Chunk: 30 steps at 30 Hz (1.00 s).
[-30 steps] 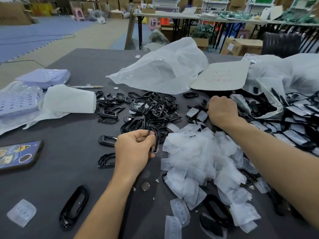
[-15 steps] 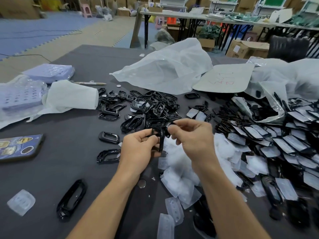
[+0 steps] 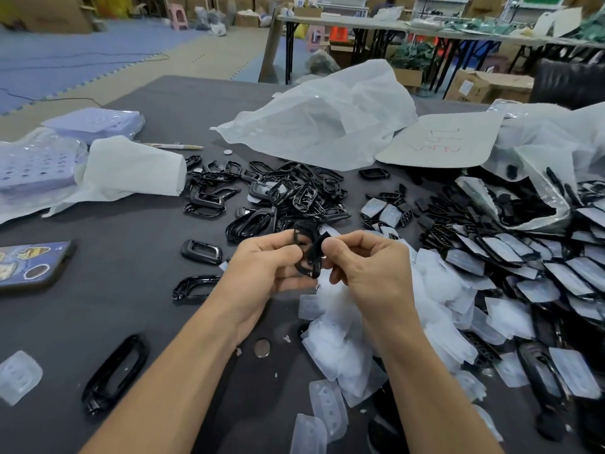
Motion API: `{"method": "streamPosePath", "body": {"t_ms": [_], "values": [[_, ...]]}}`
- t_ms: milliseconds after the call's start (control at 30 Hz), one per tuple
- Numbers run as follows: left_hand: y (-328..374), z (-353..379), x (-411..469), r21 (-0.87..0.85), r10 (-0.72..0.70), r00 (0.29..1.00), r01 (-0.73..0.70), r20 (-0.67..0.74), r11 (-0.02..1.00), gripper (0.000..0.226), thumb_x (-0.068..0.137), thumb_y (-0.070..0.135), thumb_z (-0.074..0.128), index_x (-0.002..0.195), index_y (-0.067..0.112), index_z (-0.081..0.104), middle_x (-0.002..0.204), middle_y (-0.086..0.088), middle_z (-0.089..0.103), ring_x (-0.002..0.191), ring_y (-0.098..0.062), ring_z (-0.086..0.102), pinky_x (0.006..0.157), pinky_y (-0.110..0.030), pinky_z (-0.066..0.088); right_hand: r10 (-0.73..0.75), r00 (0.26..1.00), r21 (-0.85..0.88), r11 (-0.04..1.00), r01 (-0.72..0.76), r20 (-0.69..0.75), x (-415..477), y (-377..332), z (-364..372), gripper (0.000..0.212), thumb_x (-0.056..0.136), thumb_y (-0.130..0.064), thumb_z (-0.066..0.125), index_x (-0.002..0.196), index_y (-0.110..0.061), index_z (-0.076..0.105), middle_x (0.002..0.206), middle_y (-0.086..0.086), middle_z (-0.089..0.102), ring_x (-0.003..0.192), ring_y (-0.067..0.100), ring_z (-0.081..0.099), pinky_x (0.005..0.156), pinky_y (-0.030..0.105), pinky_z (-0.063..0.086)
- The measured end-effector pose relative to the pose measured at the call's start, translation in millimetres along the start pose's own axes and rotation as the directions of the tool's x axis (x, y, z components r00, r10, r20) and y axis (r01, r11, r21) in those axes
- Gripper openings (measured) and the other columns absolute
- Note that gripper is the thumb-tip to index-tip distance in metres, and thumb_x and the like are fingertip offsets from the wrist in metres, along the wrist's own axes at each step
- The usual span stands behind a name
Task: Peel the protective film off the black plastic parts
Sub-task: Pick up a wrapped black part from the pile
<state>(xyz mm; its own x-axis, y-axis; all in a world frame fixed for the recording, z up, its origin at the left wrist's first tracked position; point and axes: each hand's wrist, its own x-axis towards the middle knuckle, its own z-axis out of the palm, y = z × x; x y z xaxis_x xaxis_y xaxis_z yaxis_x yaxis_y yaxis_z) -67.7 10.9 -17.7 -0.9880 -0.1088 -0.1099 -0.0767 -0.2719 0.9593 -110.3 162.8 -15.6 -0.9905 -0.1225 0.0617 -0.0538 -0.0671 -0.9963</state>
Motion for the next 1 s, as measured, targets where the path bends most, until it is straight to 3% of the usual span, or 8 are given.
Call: {"method": "streamPosePath", "body": {"t_ms": [167, 500, 700, 833, 1000], "values": [[1.4, 2.4, -0.4, -0.118, -0.028, 0.996, 0.018, -0.087, 0.993, 0.033, 0.102, 0.01, 0.058, 0.085, 0.018, 0.085, 0.095, -0.012, 0.078, 0.077, -0.019, 0.076, 0.059, -0.026, 0.061, 0.009, 1.0, 0.012, 1.0, -0.009, 0.012, -0.5, 1.5, 0.3, 0.016, 0.089, -0.006, 0.077, 0.073, -0.003, 0.074, 0.062, 0.011, 0.07, 0.045, 0.014, 0.053, 0.046, 0.016, 0.04], [2.7, 2.5, -0.8, -0.104, -0.044, 0.993, 0.032, -0.114, 0.994, 0.031, 0.101, 0.012, 0.059, 0.086, 0.019, 0.085, 0.084, -0.004, 0.077, 0.08, -0.019, 0.078, 0.059, -0.024, 0.06, 0.015, 0.999, -0.002, 1.0, -0.015, -0.047, -2.9, -2.1, 2.3, 0.014, 0.089, -0.008, 0.073, 0.075, -0.006, 0.072, 0.06, 0.007, 0.07, 0.045, 0.011, 0.052, 0.047, 0.015, 0.041], [-2.0, 5.2, 0.4, -0.091, -0.068, 0.979, 0.05, -0.194, 0.995, 0.024, 0.097, 0.006, 0.065, 0.085, 0.013, 0.084, 0.092, -0.01, 0.08, 0.077, -0.014, 0.077, 0.059, -0.027, 0.061, 0.004, 0.998, 0.059, 0.998, 0.0, -0.058, -6.0, -7.6, 1.4, 0.013, 0.087, 0.002, 0.065, 0.08, -0.008, 0.063, 0.064, 0.013, 0.072, 0.046, 0.017, 0.059, 0.047, 0.018, 0.044], [-0.6, 5.8, -0.4, -0.084, -0.065, 0.976, 0.049, -0.207, 0.995, 0.02, 0.099, 0.006, 0.064, 0.091, 0.012, 0.082, 0.092, -0.01, 0.081, 0.068, -0.012, 0.074, 0.058, -0.026, 0.061, -0.111, 0.994, -0.113, 0.988, 0.109, -0.013, -8.2, -6.1, 1.9, 0.017, 0.083, -0.002, 0.071, 0.074, -0.016, 0.068, 0.063, 0.008, 0.072, 0.046, 0.018, 0.059, 0.049, 0.02, 0.045], [-2.5, 4.7, -0.6, 0.005, -0.052, 0.979, 0.054, -0.199, 0.999, 0.021, 0.098, 0.01, 0.067, 0.088, 0.017, 0.085, 0.098, -0.004, 0.081, 0.086, -0.02, 0.072, 0.068, -0.029, 0.063, -0.293, 0.956, -0.493, 0.829, 0.265, 0.021, -9.5, 2.3, 5.1, 0.015, 0.082, -0.014, 0.074, 0.072, -0.025, 0.071, 0.058, -0.007, 0.067, 0.05, 0.014, 0.06, 0.052, 0.027, 0.049]]}}
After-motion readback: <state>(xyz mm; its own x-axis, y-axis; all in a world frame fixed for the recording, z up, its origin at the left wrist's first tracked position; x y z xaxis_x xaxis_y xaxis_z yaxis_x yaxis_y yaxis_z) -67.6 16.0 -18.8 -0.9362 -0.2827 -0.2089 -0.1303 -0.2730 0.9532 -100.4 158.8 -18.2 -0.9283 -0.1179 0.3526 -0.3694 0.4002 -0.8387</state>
